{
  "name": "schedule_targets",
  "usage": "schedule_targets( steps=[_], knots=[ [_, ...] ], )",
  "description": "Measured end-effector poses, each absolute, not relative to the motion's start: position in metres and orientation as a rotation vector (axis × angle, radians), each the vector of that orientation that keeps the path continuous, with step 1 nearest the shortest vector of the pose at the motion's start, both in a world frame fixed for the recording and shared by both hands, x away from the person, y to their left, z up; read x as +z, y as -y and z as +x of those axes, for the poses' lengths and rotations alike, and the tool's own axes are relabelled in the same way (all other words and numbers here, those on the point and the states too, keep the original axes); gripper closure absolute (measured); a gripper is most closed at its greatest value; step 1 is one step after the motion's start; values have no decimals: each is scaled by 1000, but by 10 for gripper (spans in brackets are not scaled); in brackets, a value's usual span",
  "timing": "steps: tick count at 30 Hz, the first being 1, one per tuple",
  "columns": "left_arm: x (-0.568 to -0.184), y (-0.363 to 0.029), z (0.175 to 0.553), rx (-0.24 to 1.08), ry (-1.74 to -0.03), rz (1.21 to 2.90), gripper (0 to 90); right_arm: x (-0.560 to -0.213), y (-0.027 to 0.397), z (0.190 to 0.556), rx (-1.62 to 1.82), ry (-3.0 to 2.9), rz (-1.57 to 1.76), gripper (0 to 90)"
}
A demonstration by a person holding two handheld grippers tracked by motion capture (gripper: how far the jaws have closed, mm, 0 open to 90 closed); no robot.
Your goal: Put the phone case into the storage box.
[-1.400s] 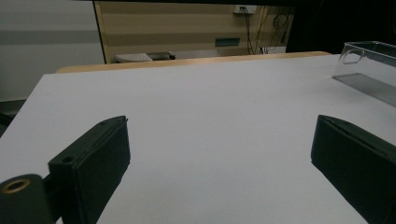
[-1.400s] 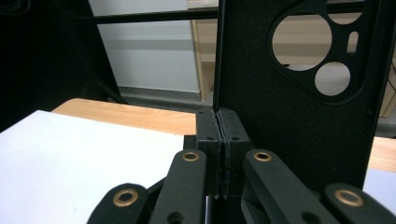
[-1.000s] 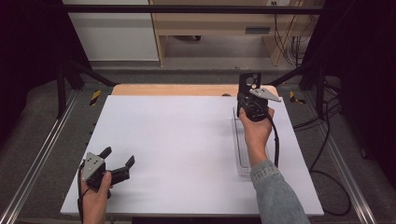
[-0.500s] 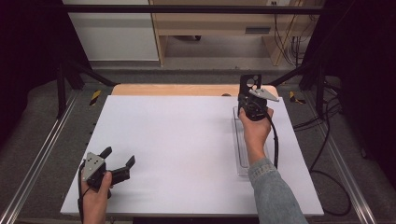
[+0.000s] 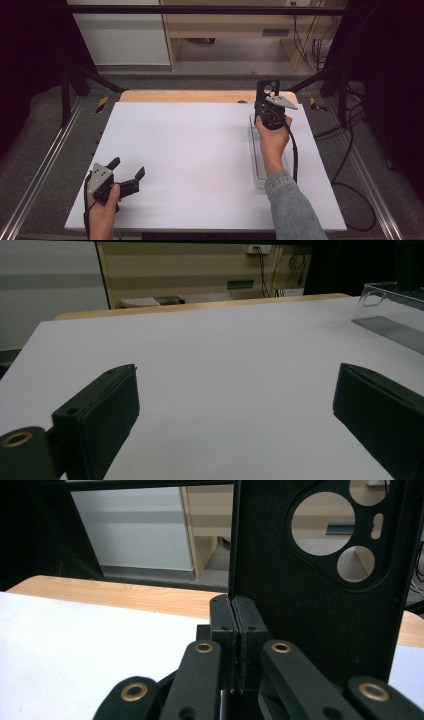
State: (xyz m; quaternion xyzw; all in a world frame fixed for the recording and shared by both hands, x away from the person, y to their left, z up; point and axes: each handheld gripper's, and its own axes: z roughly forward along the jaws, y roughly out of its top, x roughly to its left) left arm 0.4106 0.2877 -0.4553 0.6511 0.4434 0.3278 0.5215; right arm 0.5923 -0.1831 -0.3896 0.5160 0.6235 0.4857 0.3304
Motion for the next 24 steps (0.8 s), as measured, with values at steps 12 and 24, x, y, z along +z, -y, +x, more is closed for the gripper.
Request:
schedule_targets(
  steps=[12,24],
  knots=[
    [-455,-287,411,784,-1061,1560,46,-397,186,593,1258,-1633,1371,885],
    [-455,-288,411,785,-1065,1557,46,-401,184,594,1253,-1645,1367,885]
  ],
)
